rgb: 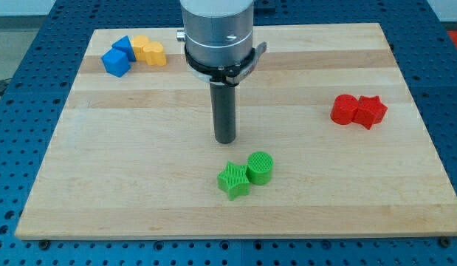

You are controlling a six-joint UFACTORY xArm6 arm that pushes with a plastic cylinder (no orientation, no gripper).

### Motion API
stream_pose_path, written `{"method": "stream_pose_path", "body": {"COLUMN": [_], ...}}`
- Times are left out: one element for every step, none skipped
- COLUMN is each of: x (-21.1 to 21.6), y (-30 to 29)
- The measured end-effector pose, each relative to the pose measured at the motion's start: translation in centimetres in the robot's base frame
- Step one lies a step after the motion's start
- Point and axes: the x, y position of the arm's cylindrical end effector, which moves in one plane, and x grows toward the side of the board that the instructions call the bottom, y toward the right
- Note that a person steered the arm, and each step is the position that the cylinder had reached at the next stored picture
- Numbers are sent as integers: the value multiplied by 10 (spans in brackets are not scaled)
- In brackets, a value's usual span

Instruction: Push the green blocks towards the red blocks

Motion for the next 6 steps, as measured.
{"method": "stream_pose_path", "body": {"x": [45,135,139,114,111,102], "y": [-73,-113,-90,-35,-29,-19]}}
